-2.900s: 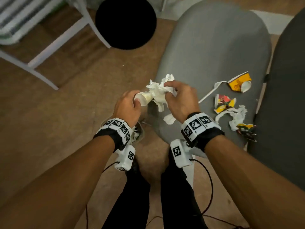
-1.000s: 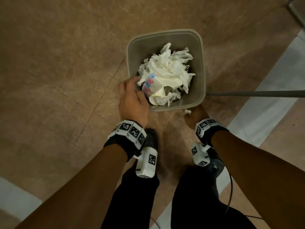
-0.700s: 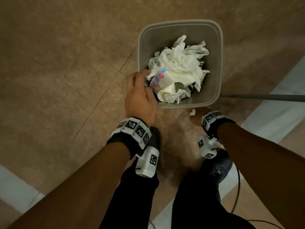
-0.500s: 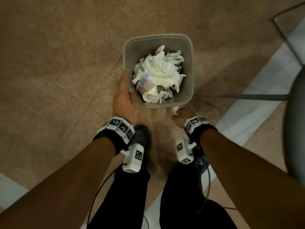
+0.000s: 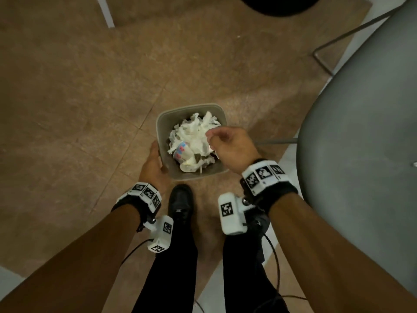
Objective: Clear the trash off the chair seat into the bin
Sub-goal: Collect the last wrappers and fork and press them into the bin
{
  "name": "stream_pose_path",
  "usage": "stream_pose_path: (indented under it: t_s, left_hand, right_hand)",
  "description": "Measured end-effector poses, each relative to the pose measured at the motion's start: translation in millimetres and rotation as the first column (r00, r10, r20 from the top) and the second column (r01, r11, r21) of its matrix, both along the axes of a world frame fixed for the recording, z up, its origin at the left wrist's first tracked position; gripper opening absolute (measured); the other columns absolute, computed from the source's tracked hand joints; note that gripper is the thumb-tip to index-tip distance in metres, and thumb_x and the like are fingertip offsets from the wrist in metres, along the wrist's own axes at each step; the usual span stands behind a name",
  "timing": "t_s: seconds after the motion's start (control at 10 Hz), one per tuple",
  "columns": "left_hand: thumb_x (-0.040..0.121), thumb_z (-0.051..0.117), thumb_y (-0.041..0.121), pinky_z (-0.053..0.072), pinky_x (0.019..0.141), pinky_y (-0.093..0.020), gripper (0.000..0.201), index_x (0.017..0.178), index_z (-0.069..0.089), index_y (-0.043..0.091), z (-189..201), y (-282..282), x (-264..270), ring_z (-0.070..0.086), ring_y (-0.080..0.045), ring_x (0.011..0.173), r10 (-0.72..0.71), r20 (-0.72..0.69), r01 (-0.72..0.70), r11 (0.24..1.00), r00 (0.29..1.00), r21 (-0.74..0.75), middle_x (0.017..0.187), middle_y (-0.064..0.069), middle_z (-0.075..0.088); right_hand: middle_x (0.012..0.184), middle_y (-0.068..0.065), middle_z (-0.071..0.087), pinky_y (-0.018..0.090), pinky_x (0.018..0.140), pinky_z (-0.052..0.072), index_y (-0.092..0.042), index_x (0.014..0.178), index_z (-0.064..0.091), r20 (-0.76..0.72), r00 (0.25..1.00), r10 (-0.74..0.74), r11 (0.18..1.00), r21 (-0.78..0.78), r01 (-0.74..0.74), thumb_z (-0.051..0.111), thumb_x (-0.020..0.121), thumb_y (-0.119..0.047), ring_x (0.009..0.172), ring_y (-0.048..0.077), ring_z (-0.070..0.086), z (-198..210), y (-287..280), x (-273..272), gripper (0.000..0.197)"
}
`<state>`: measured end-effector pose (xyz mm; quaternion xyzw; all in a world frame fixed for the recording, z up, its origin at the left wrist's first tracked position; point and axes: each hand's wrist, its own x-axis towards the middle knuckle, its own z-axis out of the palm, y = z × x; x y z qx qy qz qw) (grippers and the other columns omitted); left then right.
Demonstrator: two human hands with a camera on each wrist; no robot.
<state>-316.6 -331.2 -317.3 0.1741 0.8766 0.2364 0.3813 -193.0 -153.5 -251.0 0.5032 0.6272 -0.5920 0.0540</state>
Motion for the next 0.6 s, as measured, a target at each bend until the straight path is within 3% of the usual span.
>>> stream_pose_path:
  t_s: [0.1, 0.2, 0.3, 0.4, 0.5, 0.6]
  left_hand:
    - [0.09, 0.055, -0.003, 0.047, 0.078, -0.025, 0.077, 0.156, 0.022, 0.021, 8.9, 2.0, 16.8, 0.061, -0.033, 0.117, -0.025, 0.089, 0.029, 0.999, 0.996, -0.042, 0.138, -0.015, 0.056]
    - [0.09, 0.06, 0.004, 0.053, 0.083, -0.031, 0.079, 0.156, 0.02, 0.019, 23.1, 9.7, 20.7, 0.057, -0.034, 0.122, -0.034, 0.153, 0.059, 0.985, 0.988, -0.161, 0.147, -0.01, 0.048]
    - [0.091, 0.058, 0.015, 0.045, 0.104, -0.043, 0.08, 0.157, 0.013, 0.018, 53.0, 23.2, 11.1, 0.044, -0.033, 0.135, -0.085, 0.134, 0.117, 0.959, 0.987, -0.257, 0.157, -0.008, 0.035]
    - [0.091, 0.056, 0.009, 0.048, 0.095, -0.038, 0.061, 0.148, 0.033, 0.015, 103.5, 60.5, 6.1, 0.056, -0.03, 0.12, -0.122, 0.103, 0.14, 0.973, 0.987, -0.183, 0.138, -0.005, 0.051]
    - [0.091, 0.051, 0.009, 0.053, 0.083, -0.039, 0.042, 0.133, 0.048, 0.009, 162.4, 122.1, 18.4, 0.063, -0.034, 0.101, -0.305, 0.012, 0.304, 0.944, 0.952, -0.129, 0.114, -0.013, 0.064]
    - [0.091, 0.054, 0.007, 0.05, 0.087, -0.035, 0.036, 0.127, 0.057, 0.006, 212.1, 196.5, 58.9, 0.064, -0.032, 0.102, -0.466, -0.066, 0.463, 0.885, 0.883, -0.046, 0.113, -0.013, 0.067]
  right_hand:
    - [0.132, 0.005, 0.064, 0.037, 0.105, 0.048, -0.022, 0.127, 0.064, 0.265, 0.937, 0.228, 0.97, 0.018, -0.241, 0.056, 0.094, -0.031, 0.12, 0.024, 0.061, -12.9, -10.6, -6.0, 0.035]
    - [0.156, 0.009, 0.038, 0.036, 0.117, 0.032, -0.019, 0.147, 0.046, 0.341, 0.862, 0.375, 0.922, -0.042, -0.385, 0.054, 0.097, -0.034, 0.143, 0.027, 0.038, -3.1, -24.3, 2.2, 0.053]
    - [0.152, 0.008, 0.04, 0.035, 0.113, 0.035, -0.018, 0.139, 0.053, 0.256, 0.921, 0.293, 0.951, 0.025, -0.309, 0.055, 0.096, -0.032, 0.137, 0.027, 0.044, 34.4, -22.2, 14.3, 0.045]
    - [0.135, 0.002, 0.059, 0.035, 0.103, 0.046, -0.022, 0.126, 0.062, 0.139, 0.979, 0.152, 0.982, 0.094, -0.166, 0.054, 0.095, -0.029, 0.118, 0.023, 0.06, 94.4, -1.5, 31.3, 0.033]
    - [0.113, 0.0, 0.071, 0.034, 0.095, 0.052, -0.02, 0.117, 0.066, 0.024, 1.0, 0.009, 0.992, 0.127, -0.012, 0.054, 0.093, -0.024, 0.103, 0.02, 0.066, 156.3, 39.1, 60.5, 0.027]
    - [0.104, 0.002, 0.073, 0.029, 0.091, 0.053, -0.017, 0.11, 0.069, -0.004, 0.989, -0.151, 0.967, 0.206, 0.148, 0.054, 0.092, -0.019, 0.096, 0.02, 0.068, 204.1, 89.4, 114.4, 0.023]
